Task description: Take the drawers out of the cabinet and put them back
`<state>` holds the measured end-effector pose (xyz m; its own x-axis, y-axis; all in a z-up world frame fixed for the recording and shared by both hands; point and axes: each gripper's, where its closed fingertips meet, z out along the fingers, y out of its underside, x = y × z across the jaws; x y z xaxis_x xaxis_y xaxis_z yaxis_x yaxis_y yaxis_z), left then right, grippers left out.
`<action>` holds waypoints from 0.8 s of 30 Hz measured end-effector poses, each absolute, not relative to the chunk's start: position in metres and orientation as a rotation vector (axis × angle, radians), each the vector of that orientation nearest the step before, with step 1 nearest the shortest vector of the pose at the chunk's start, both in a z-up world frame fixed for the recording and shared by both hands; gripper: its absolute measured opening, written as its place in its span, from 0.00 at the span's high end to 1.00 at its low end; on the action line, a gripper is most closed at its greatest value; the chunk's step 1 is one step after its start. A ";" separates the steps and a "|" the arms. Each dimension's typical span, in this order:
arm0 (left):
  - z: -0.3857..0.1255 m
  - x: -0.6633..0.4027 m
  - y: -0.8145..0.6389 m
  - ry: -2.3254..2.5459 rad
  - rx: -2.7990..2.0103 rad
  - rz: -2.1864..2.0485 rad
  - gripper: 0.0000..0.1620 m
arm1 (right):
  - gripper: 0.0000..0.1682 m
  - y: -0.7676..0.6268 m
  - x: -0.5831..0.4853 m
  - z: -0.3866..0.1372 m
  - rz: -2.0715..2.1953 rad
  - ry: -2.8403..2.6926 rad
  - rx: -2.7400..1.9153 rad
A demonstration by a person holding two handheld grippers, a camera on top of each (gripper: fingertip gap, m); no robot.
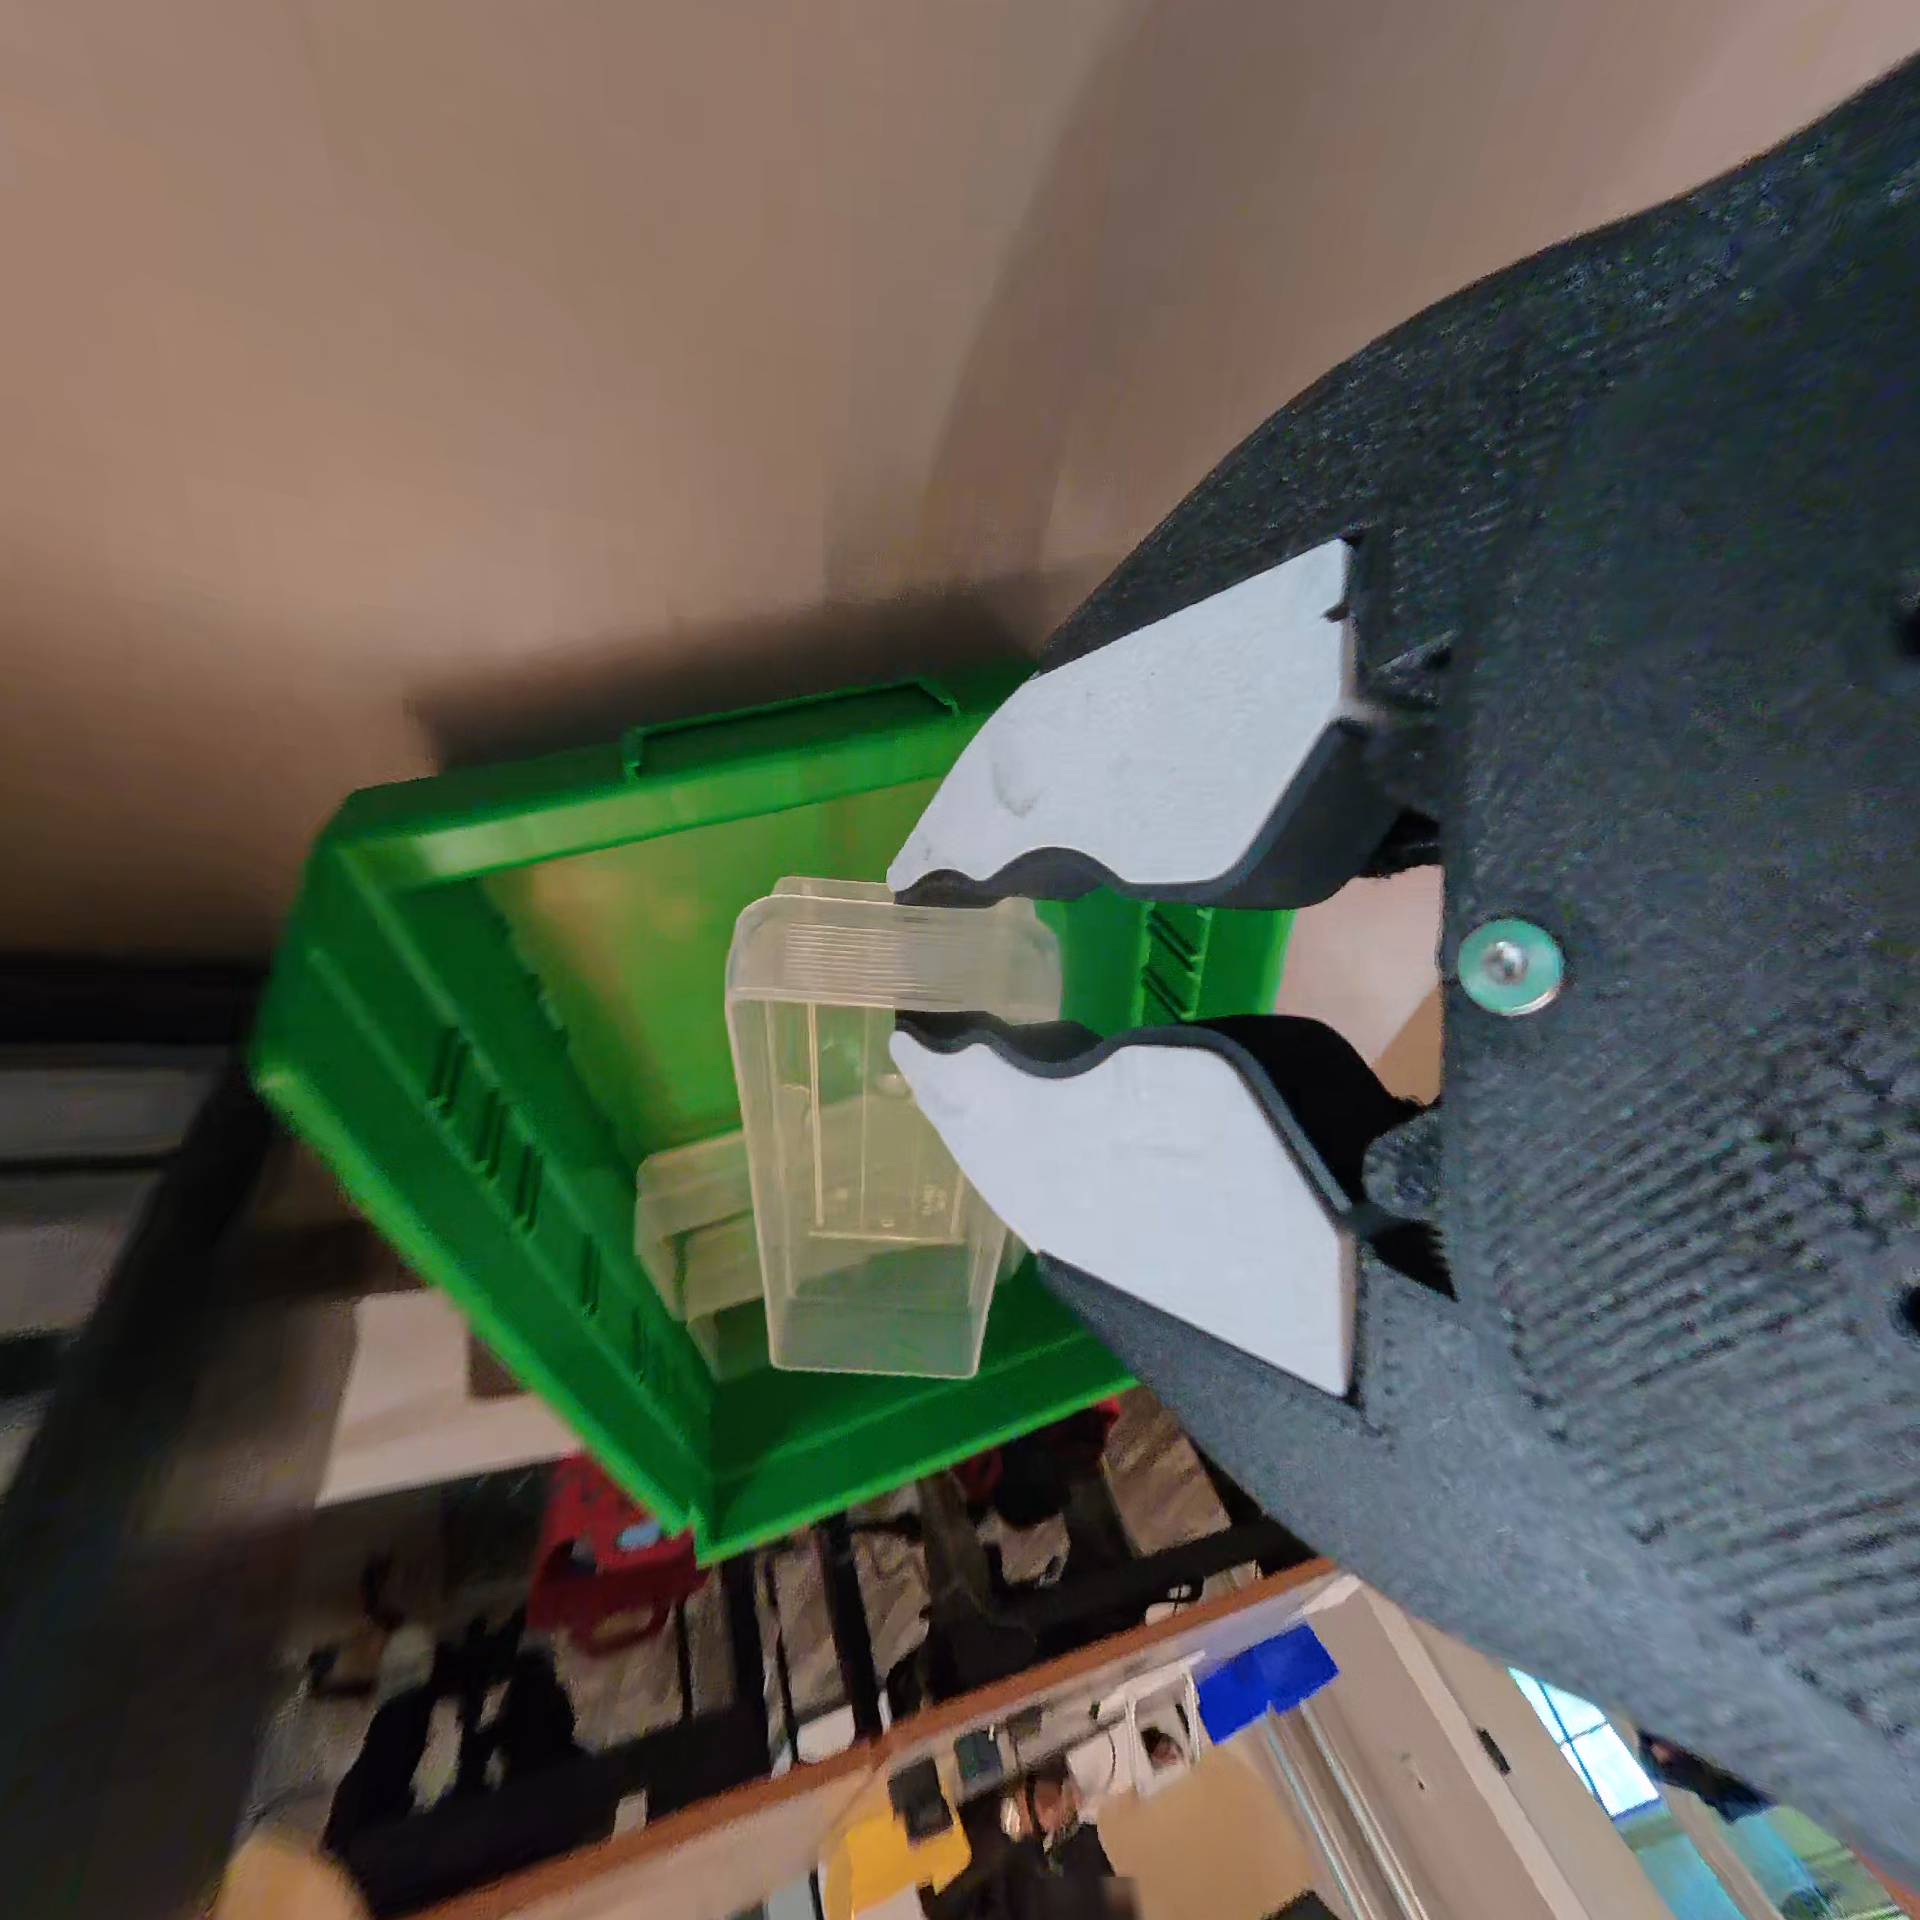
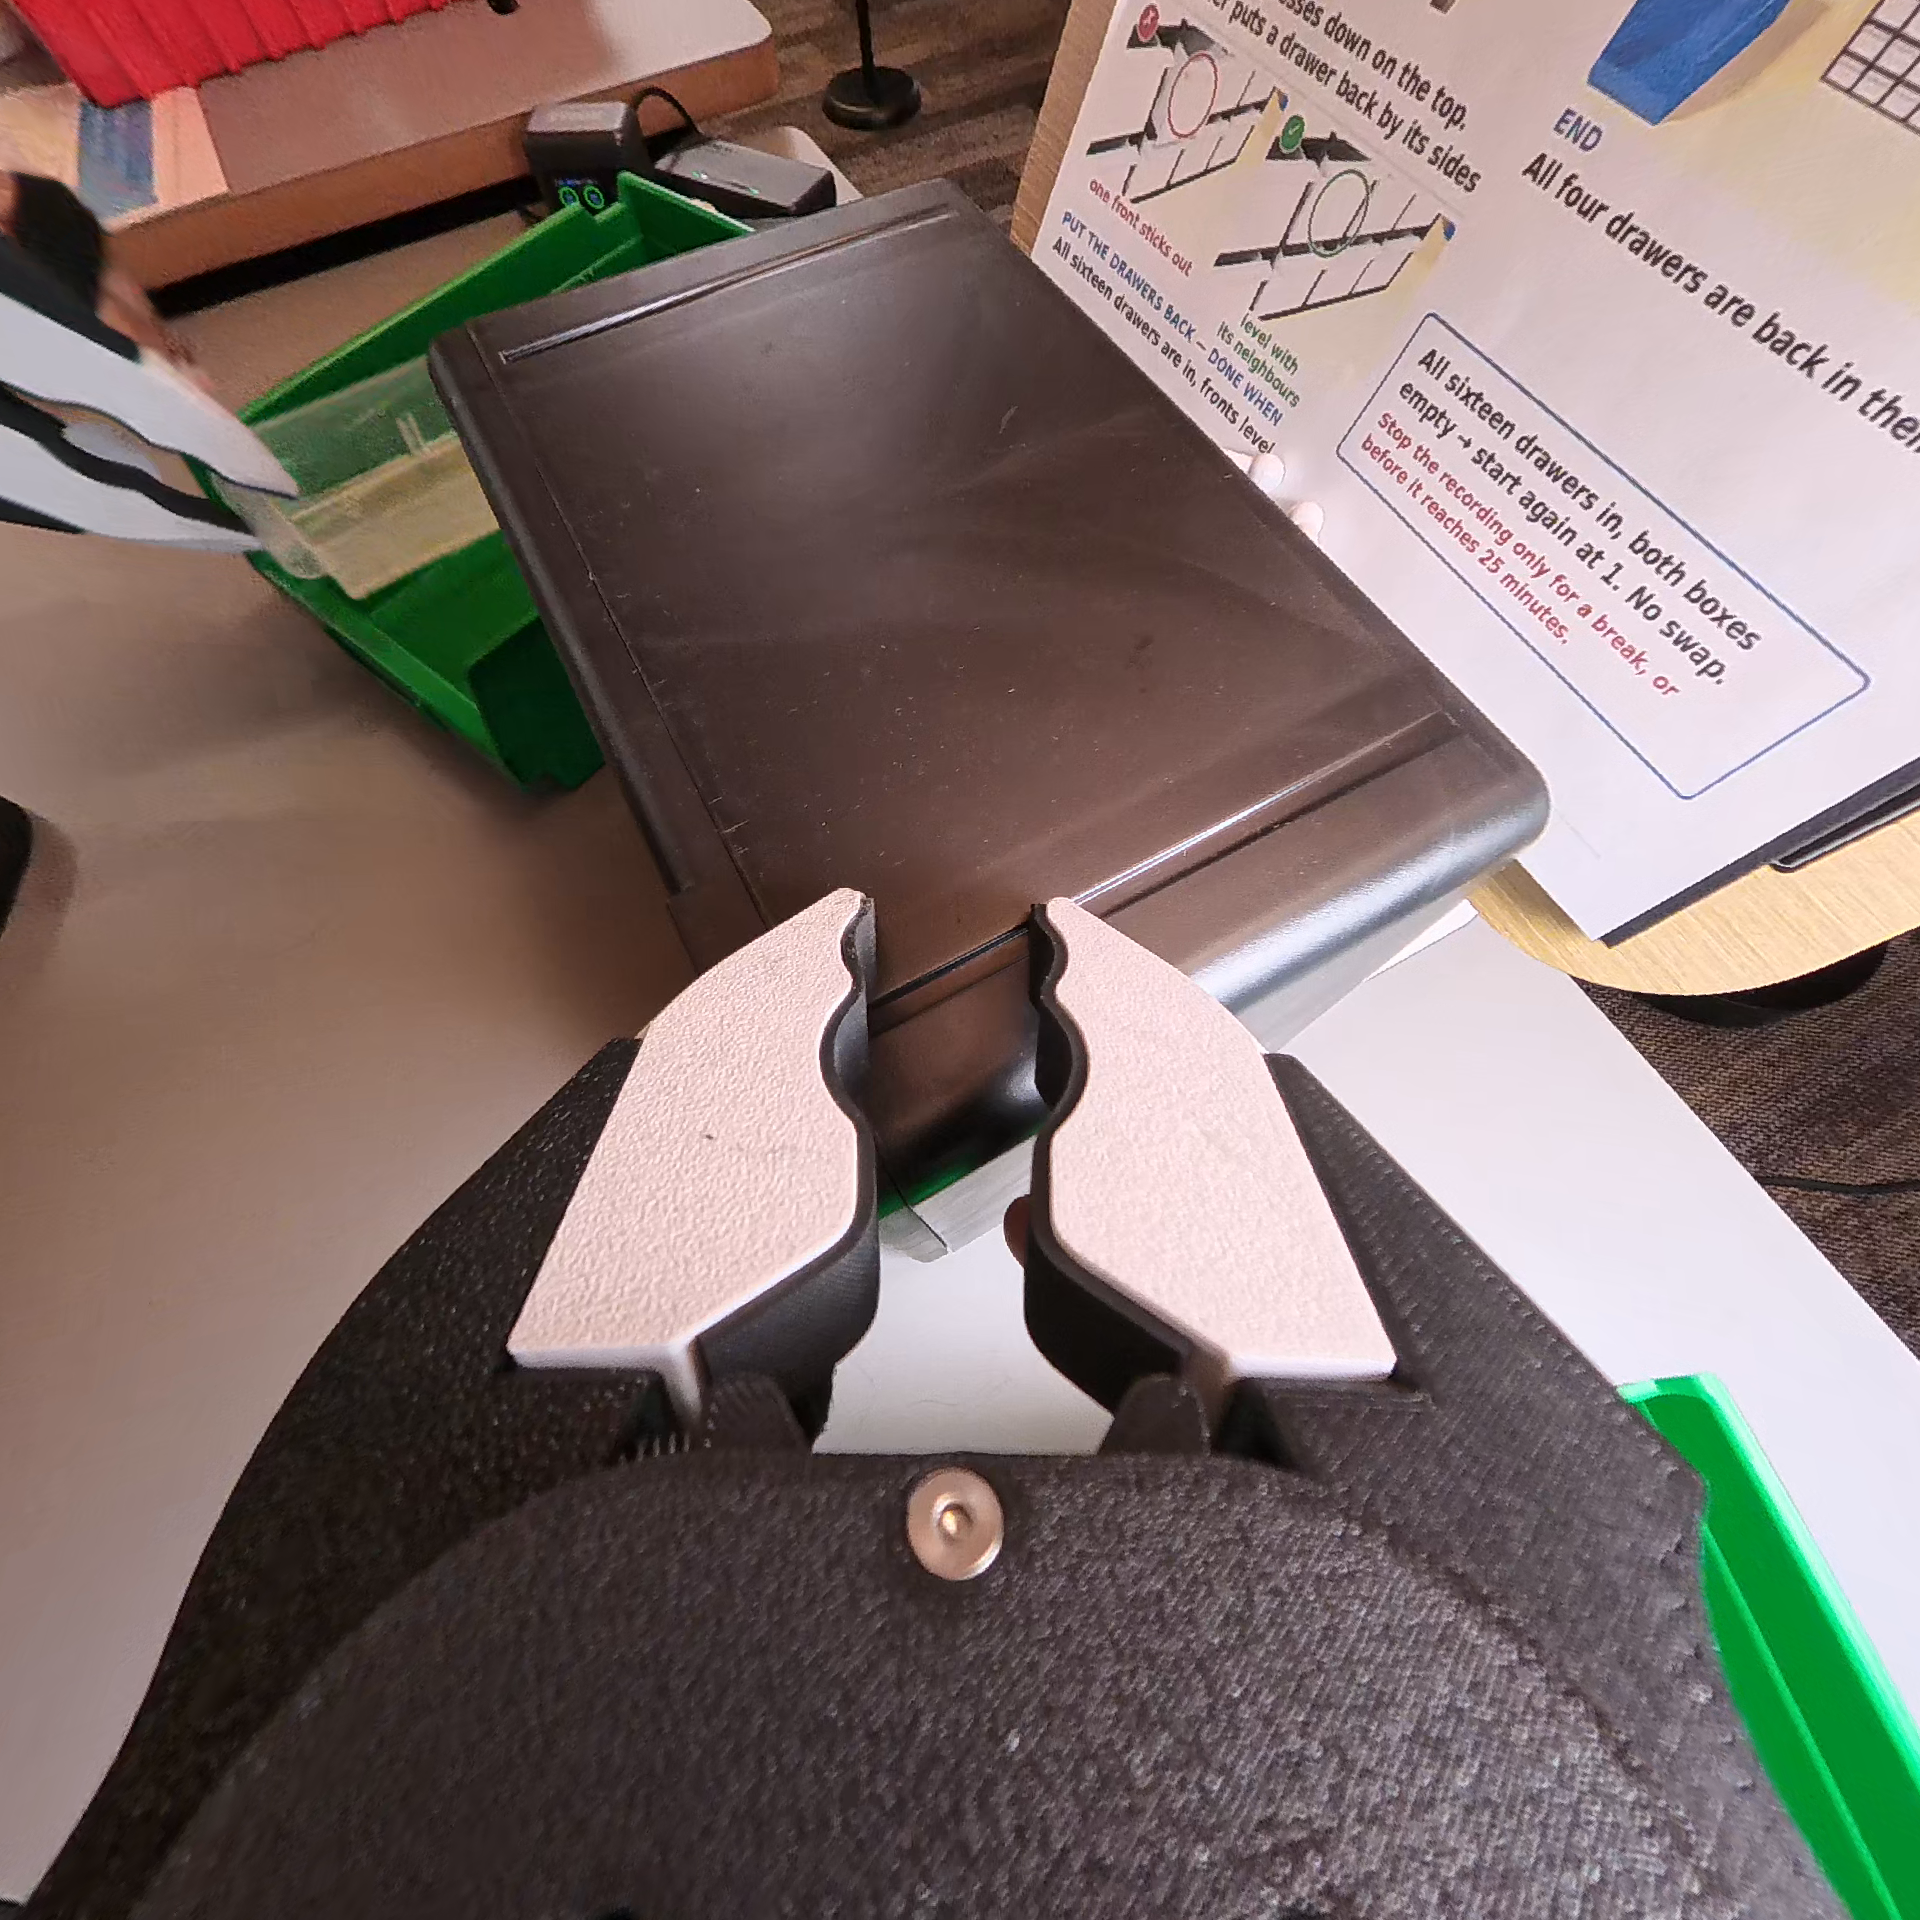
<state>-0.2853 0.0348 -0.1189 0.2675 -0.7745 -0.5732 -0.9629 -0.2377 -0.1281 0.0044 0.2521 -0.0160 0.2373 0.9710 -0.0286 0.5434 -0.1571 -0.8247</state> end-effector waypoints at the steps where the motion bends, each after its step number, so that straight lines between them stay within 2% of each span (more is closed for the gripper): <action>1: -0.110 -0.278 0.032 1.553 -2.051 0.557 0.88 | 0.83 0.252 0.004 -0.016 0.767 -1.395 -1.805; 9: -0.047 -0.177 0.002 1.533 -1.698 0.474 0.88 | 0.83 0.252 0.004 -0.016 0.768 -1.399 -1.805; 15: -0.033 -0.108 -0.009 1.578 -1.587 0.247 0.88 | 0.83 0.252 0.004 -0.016 0.765 -1.397 -1.806; 24: -0.034 -0.073 0.029 1.575 -1.615 0.146 0.88 | 0.83 0.252 0.004 -0.016 0.758 -1.405 -1.807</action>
<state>-0.0729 0.0291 -0.0343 0.1989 -0.7644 -0.6133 -0.8644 0.1580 -0.4773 0.0044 0.2521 -0.0161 0.2350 0.9717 -0.0223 0.5522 -0.1524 -0.8197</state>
